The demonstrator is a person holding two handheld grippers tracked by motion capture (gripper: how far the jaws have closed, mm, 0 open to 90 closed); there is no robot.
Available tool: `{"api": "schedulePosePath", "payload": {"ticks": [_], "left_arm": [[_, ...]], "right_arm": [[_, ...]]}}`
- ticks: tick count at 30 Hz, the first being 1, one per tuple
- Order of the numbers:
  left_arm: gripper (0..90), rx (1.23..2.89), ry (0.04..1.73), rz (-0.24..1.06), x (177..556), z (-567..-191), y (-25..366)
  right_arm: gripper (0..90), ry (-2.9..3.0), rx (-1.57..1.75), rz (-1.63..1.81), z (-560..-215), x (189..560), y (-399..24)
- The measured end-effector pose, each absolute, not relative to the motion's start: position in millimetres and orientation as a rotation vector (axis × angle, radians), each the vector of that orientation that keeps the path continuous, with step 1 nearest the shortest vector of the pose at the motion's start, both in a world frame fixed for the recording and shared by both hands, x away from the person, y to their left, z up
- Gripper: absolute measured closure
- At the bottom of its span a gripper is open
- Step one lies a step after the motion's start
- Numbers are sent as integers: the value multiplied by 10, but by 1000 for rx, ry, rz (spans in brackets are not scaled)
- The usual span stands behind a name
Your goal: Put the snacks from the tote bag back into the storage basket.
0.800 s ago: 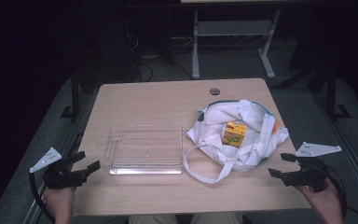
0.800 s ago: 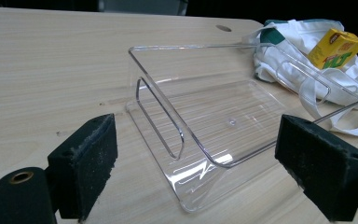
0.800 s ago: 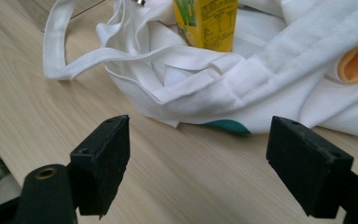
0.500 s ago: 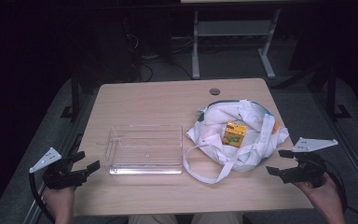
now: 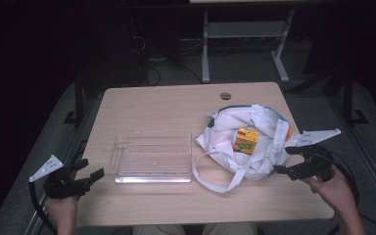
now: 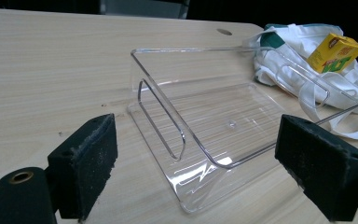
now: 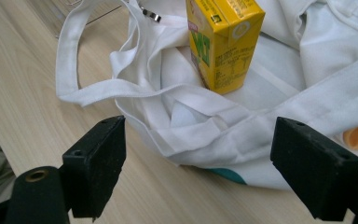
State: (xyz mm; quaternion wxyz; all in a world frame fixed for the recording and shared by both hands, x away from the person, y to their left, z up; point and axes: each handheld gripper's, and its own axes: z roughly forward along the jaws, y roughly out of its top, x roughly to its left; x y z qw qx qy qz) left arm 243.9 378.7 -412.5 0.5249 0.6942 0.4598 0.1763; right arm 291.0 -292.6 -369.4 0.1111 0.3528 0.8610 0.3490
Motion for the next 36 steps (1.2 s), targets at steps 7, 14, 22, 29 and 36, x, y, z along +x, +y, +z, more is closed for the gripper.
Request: {"api": "schedulePosePath", "payload": {"ticks": [7,14,22,29,36], "left_arm": [[126,1651,1104,421,2439,-4126,3779],[126,1651,1103,423,2436,-4124,3782],[126,1643,1105,424,2435,-4123,3790],[126,1644,1104,422,2435,-4123,3789],[126,1641,1103,426,2434,-4123,3801]], "right_arm": [[177,2554,994,1011,-3616,3024,-2869],[177,2568,972,1005,-3557,3096,-2814],[176,2601,953,985,-3493,3201,-2751],[168,2623,930,962,-3438,3278,-2685],[164,2633,917,940,-3389,3342,-2641]]}}
